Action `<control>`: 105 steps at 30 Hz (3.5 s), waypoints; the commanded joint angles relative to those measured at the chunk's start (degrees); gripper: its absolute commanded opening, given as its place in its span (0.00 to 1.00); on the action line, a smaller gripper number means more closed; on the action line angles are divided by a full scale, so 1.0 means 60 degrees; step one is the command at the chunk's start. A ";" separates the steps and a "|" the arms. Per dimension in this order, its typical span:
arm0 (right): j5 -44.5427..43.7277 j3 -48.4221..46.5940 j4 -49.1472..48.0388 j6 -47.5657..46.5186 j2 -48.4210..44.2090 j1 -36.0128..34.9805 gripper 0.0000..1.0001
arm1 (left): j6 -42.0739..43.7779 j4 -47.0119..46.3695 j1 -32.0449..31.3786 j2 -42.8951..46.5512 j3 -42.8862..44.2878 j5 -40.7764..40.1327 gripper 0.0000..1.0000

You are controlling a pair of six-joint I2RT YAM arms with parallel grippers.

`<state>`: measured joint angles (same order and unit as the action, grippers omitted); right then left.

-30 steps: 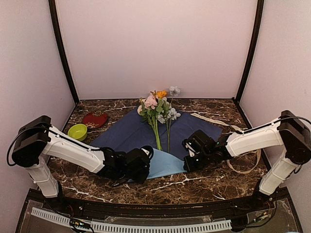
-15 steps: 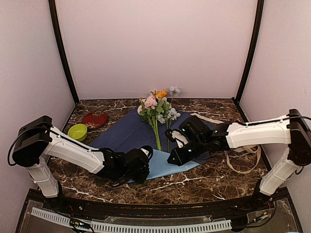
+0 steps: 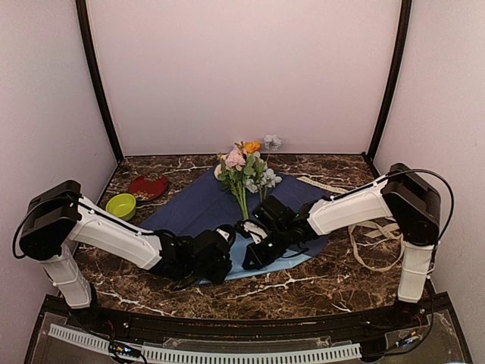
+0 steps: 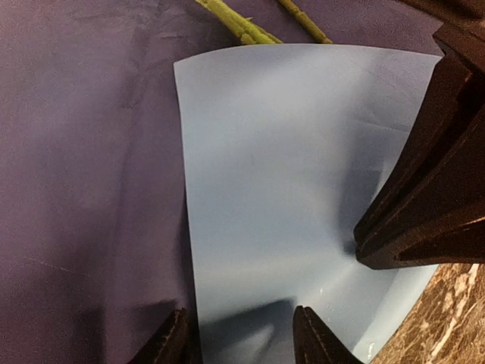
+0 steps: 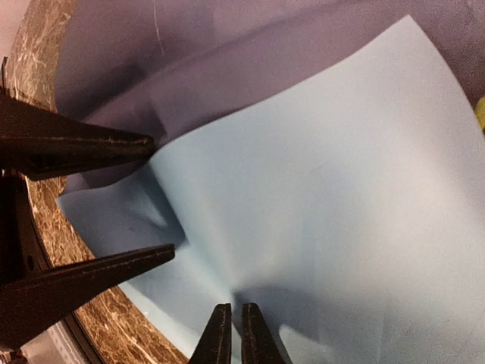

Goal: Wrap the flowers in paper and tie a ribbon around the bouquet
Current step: Adjust the 1/4-folded wrapping paper at the center of the board, then pick up the one-fourth-folded wrapping paper from the center of the board.

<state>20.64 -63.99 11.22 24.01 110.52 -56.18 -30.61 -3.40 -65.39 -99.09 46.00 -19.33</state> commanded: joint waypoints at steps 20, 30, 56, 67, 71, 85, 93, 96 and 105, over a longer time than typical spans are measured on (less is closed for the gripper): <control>-0.1800 -0.0674 0.0019 0.0602 0.0614 0.0588 0.06 | 0.0737 0.2103 0.0102 0.1279 -0.0429 0.0775 0.46; 0.0658 -0.0712 -0.0760 -0.0637 -0.0071 0.0120 0.07 | 0.0180 0.2622 0.0102 0.0263 -0.0181 0.0598 0.41; -0.0303 -0.0655 -0.0296 0.0309 0.1208 0.0339 0.05 | -0.8885 0.2319 0.0131 0.7590 -0.4851 -0.1526 0.70; -0.0327 -0.0477 -0.0392 0.0327 0.1121 0.0340 0.05 | -0.8727 -0.0412 0.0452 0.6391 -0.5638 -0.1118 0.74; -0.0402 -0.0501 -0.0329 0.0269 0.1078 0.0340 0.05 | -0.8514 -0.1096 0.0510 0.5623 -0.5411 -0.0796 0.74; -0.0407 -0.0425 -0.0318 0.0276 0.1028 0.0333 0.05 | -0.7999 -0.2181 0.0775 0.5022 -0.5644 -0.0843 0.57; -0.0408 -0.0410 -0.0373 0.0320 0.1005 0.0339 0.05 | -0.7947 -0.2885 0.0803 0.4467 -0.5812 -0.0934 0.49; -0.0429 -0.0398 -0.0336 0.0306 0.0979 0.0338 0.05 | -0.7695 -0.3000 0.0833 0.4285 -0.5696 -0.0948 0.47; -0.0589 -0.0403 -0.0315 0.0434 0.0992 0.0332 0.05 | -0.6517 -0.1532 0.0849 0.4261 -0.4613 -0.1636 0.00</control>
<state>20.95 -68.20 6.24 26.04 115.50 -54.33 -75.16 -20.71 -60.62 -74.30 13.76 -25.56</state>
